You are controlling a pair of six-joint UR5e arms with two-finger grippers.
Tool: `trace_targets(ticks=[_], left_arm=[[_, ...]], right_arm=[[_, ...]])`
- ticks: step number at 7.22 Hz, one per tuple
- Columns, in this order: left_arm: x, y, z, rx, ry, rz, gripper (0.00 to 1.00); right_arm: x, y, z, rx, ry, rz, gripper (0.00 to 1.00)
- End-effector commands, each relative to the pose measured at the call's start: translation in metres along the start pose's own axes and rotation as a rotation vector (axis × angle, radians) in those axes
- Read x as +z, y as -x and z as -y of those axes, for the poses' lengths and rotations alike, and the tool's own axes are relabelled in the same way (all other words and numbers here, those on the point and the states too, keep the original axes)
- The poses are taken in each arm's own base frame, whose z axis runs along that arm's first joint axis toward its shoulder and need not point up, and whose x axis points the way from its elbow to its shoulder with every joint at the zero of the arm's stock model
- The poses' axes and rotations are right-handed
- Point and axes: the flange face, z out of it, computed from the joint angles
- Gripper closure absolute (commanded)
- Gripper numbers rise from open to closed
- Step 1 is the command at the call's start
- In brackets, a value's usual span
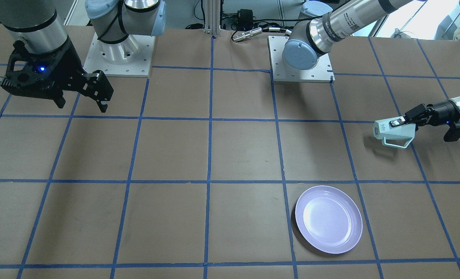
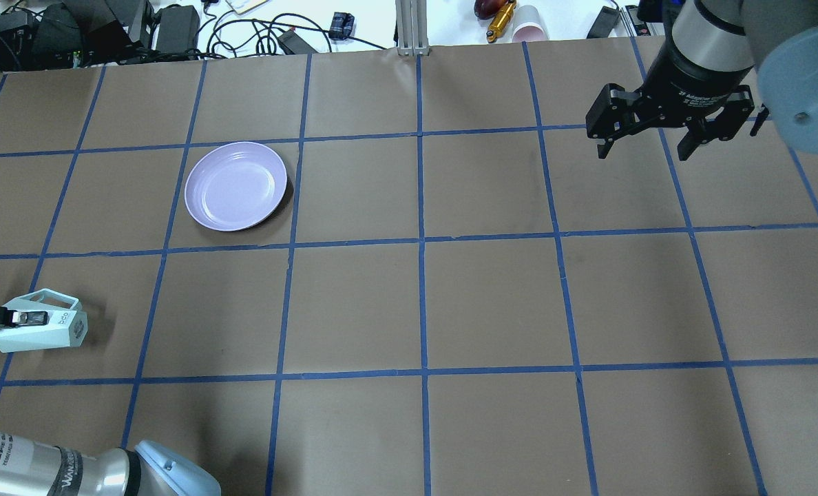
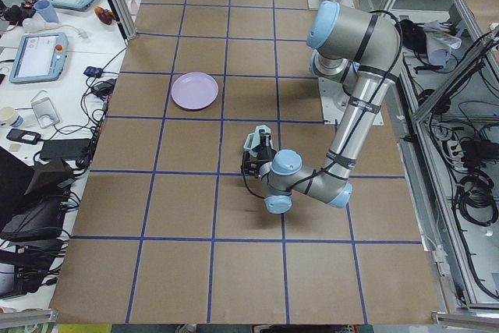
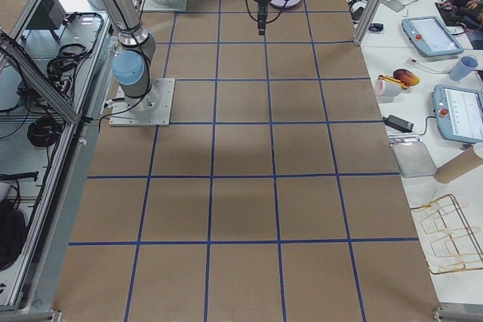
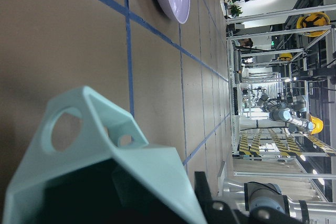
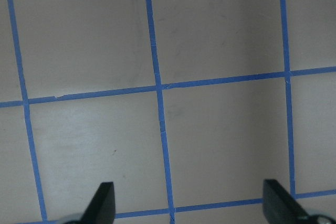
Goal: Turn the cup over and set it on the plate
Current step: 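Carry the mug with the left gripper toward the white plate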
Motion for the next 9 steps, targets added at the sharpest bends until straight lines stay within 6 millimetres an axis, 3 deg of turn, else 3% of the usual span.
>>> trace_targets(ticks=[1,3,6,9], left_arm=[[0.019,-0.05,0.03,0.078,0.075,0.079,1.0],[0.032,-0.089,0.047,0.049,0.105,0.144,1.0],[0.067,-0.167,0.081,-0.035,0.148,0.292,1.0],[0.115,-0.235,0.107,-0.05,0.163,0.449,1.0]], right_arm=[[0.0,0.0,0.0,0.0,0.0,0.0,0.0],[0.0,0.0,0.0,0.0,0.0,0.002,0.0],[0.0,0.0,0.0,0.0,0.0,0.002,0.0],[0.0,0.0,0.0,0.0,0.0,0.002,0.0]])
